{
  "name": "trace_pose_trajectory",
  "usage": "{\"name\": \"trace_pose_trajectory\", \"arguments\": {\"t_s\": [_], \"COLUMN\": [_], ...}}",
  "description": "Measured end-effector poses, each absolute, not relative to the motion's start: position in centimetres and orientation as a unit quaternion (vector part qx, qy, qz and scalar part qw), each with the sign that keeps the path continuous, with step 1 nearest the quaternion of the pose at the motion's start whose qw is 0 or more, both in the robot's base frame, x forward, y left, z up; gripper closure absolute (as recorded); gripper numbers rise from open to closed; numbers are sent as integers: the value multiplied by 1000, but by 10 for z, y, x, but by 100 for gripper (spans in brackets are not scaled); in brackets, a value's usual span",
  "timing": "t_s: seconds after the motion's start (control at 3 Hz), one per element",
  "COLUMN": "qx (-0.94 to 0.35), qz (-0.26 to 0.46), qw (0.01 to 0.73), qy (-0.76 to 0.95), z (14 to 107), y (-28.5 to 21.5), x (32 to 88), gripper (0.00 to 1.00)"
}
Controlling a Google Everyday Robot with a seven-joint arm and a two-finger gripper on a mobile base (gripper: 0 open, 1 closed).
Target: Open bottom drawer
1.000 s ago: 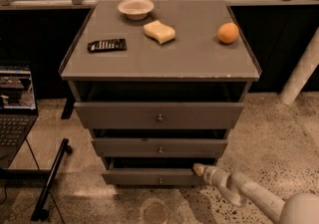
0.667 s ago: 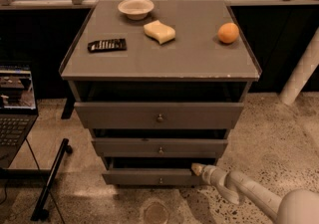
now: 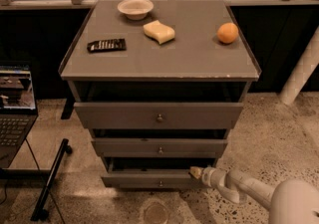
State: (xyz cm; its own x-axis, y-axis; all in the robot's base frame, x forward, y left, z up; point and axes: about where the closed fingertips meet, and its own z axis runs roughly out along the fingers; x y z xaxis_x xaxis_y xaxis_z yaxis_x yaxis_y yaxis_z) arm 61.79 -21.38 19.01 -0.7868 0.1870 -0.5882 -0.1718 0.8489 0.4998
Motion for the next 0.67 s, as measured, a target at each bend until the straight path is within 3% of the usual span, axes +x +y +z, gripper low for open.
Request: {"name": "trace_pose_trajectory", "arguments": {"t_s": [0.67], "qx": [14], "qz": [291], "qw": [302], "qy": [908], "z": [188], "y": [-209], "x": [603], "gripper": [100]}}
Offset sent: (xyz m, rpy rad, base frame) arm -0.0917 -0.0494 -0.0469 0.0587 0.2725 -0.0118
